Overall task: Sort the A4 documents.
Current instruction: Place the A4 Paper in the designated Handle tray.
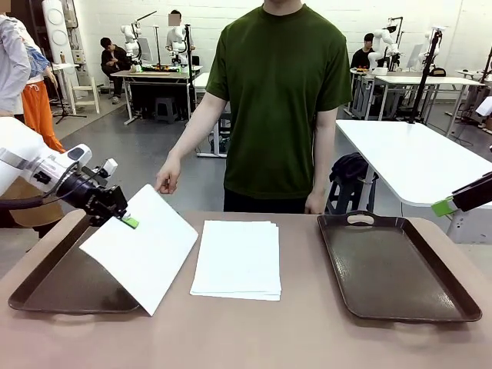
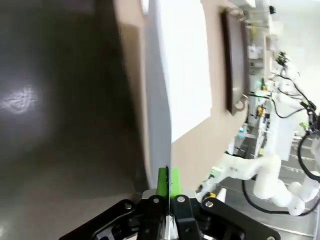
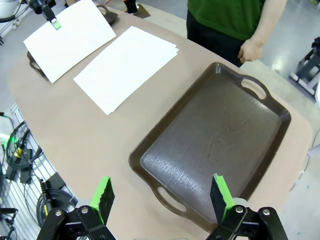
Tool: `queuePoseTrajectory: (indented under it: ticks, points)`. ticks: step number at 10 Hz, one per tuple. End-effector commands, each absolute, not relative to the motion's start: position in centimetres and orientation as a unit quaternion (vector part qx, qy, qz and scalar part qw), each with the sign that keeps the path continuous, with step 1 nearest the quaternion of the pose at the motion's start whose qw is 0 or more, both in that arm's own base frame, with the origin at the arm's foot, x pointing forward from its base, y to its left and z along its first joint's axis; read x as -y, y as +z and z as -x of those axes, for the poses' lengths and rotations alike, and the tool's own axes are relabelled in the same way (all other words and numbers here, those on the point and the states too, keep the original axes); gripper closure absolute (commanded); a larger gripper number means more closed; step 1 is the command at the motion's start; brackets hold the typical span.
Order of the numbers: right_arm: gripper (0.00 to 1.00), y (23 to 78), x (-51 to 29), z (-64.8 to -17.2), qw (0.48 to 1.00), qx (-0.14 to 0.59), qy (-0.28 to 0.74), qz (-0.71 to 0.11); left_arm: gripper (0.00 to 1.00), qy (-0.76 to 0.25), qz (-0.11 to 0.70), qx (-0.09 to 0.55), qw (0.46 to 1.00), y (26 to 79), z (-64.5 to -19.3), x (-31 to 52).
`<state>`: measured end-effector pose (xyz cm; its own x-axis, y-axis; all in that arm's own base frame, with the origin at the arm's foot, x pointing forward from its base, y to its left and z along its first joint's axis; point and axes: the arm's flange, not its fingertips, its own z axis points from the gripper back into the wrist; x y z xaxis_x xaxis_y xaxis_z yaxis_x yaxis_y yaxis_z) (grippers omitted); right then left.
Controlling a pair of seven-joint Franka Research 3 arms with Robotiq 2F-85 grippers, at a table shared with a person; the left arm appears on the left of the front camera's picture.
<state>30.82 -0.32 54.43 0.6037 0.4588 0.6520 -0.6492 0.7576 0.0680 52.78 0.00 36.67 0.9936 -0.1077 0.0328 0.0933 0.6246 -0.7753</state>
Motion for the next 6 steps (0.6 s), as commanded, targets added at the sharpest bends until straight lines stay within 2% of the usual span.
queuePoseTrajectory:
  ticks: [1, 6]
  points:
    - [0.0, 54.3, 0.4, -30.9, 0.881, 0.315, 0.314, -0.158, 0.99, -0.021, 0.349, 0.003, 0.937, 36.7, -53.7, -1.8]
    - [0.0, 54.3, 0.4, -30.9, 0.881, 0.315, 0.314, -0.158, 0.99, 0.011, 0.263, 0.007, 0.965, 35.4, -55.9, -4.7]
